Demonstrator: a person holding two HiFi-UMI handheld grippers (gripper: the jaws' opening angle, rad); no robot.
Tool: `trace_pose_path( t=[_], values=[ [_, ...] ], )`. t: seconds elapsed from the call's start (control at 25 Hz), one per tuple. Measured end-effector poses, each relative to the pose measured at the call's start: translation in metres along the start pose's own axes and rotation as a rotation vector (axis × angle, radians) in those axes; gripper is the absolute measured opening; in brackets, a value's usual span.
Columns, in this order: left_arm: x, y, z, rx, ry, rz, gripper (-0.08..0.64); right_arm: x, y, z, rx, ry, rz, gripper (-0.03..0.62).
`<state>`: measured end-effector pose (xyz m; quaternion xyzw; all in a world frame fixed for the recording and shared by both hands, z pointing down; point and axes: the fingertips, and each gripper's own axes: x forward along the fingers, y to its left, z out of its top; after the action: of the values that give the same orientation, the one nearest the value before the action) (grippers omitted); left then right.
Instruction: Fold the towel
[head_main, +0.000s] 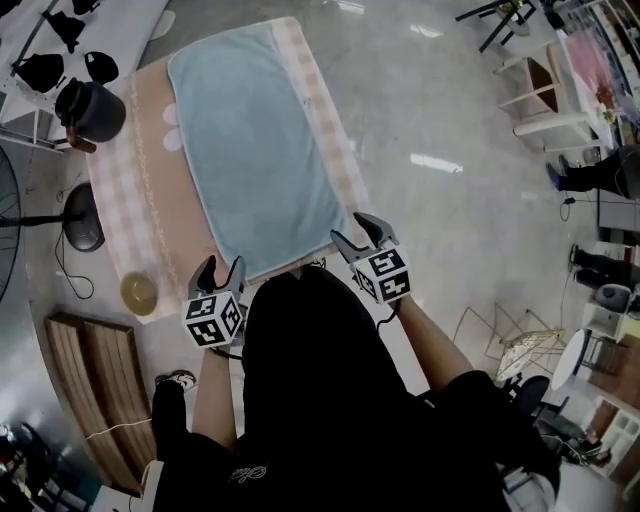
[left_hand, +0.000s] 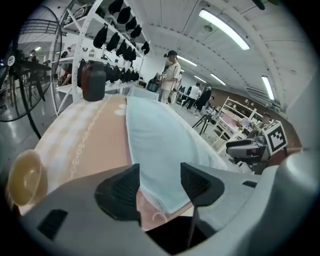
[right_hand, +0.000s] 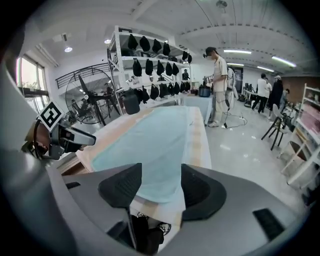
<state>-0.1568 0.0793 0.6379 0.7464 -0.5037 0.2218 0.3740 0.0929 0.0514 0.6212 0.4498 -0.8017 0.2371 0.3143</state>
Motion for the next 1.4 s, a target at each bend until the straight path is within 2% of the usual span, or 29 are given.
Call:
trace_pose_path(
  t=[0.16,0.44,0.64,0.8,0.96,1.2,1.4],
  values=[
    [0.014,0.002,-0.024,-0.039,0.063,0.036,0.239,0.012,-0.008,-0.025,0.038,0.075,0.019,0.245],
    [0.025,0.01,-0.047,-0.074,0.121,0.128,0.239,0.032,-0.015,-0.055,0.095,0.183,0.052,0.244],
    [0.028,0.012,-0.057,-0.085,0.148,0.158,0.239,0.042,-0.016,-0.064,0.101,0.227,0.057,0.236],
    [0.029,0.012,-0.062,-0.076,0.174,0.17,0.236,0.047,-0.02,-0.075,0.108,0.269,0.037,0.201],
    [0.03,0.015,-0.063,-0.069,0.187,0.169,0.212,0.048,-0.022,-0.079,0.106,0.27,0.014,0.175],
    [0.031,0.015,-0.067,-0.038,0.202,0.17,0.059,0.048,-0.025,-0.081,0.071,0.275,-0.013,0.133],
    [0.031,0.017,-0.069,-0.044,0.203,0.178,0.025,0.048,-0.022,-0.08,0.057,0.274,-0.008,0.09]
  ],
)
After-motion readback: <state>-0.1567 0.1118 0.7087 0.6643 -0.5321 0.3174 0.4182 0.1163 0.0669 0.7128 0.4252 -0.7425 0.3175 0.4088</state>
